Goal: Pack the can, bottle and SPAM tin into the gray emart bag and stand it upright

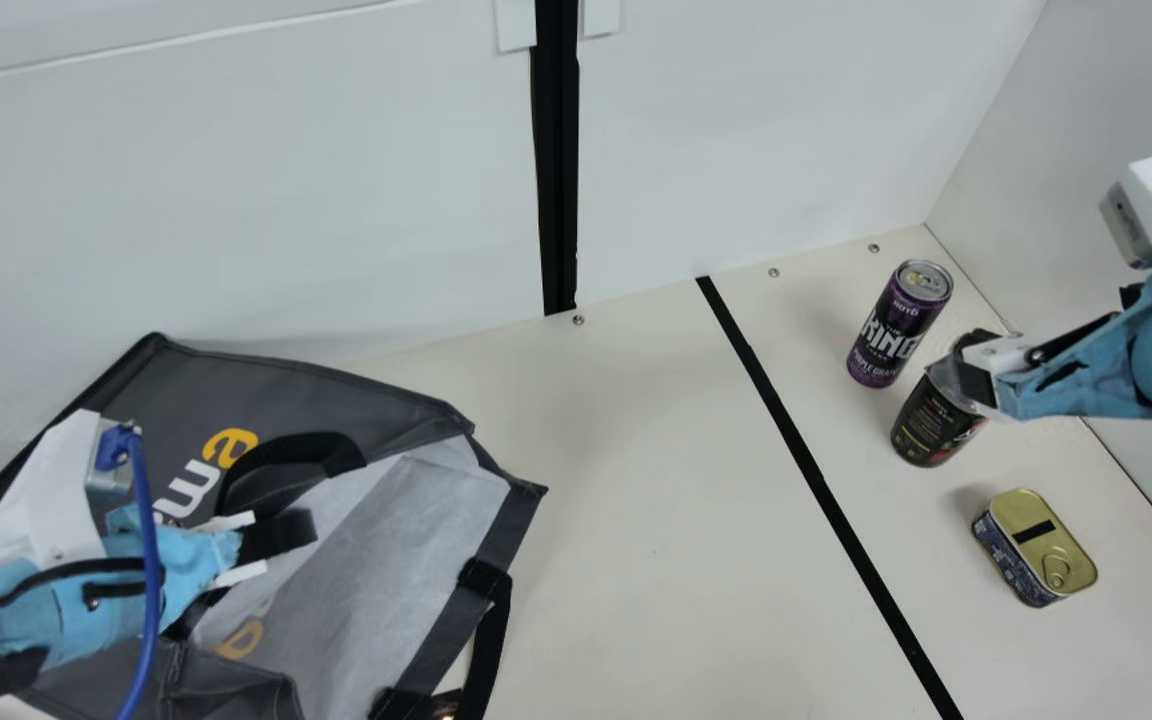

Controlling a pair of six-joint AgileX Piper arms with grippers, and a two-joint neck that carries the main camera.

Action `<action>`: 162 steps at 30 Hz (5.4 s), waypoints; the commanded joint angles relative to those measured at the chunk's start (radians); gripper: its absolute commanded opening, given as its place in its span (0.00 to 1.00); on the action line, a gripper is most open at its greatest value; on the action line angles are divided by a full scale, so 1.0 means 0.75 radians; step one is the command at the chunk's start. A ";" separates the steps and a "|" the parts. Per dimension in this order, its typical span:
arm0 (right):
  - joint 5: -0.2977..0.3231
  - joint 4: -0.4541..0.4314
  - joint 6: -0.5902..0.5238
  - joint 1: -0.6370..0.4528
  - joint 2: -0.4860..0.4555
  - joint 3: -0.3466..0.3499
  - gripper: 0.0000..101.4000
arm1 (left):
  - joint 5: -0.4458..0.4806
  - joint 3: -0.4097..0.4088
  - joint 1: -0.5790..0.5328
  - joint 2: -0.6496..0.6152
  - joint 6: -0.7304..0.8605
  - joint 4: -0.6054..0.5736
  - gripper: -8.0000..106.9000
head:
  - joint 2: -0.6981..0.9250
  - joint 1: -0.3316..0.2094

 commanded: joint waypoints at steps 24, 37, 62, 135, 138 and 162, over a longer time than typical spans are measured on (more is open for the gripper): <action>0.013 -0.157 0.152 0.067 0.243 -0.189 0.94 | 0.000 0.000 0.000 0.000 0.000 0.000 0.00 | -0.001 -0.030; 0.013 -0.166 0.182 0.067 0.429 -0.295 0.94 | 0.000 0.000 0.000 0.000 0.000 0.000 0.00 | -0.001 -0.030; 0.013 -0.086 0.227 0.047 0.781 -0.465 0.94 | 0.000 0.000 0.000 0.000 0.000 0.000 0.00 | -0.001 -0.030; 0.013 -0.033 0.172 0.087 1.227 -0.734 0.00 | 0.000 0.000 0.000 0.000 0.000 0.000 0.00 | -0.001 -0.030; 0.013 -0.027 0.158 0.096 1.195 -0.714 0.00 | 0.000 0.000 0.000 0.000 0.000 0.000 0.00 | -0.001 -0.030; 0.013 0.009 -0.026 0.133 0.858 -0.400 0.00 | 0.000 0.000 0.000 0.000 0.000 0.000 0.00 | -0.001 -0.030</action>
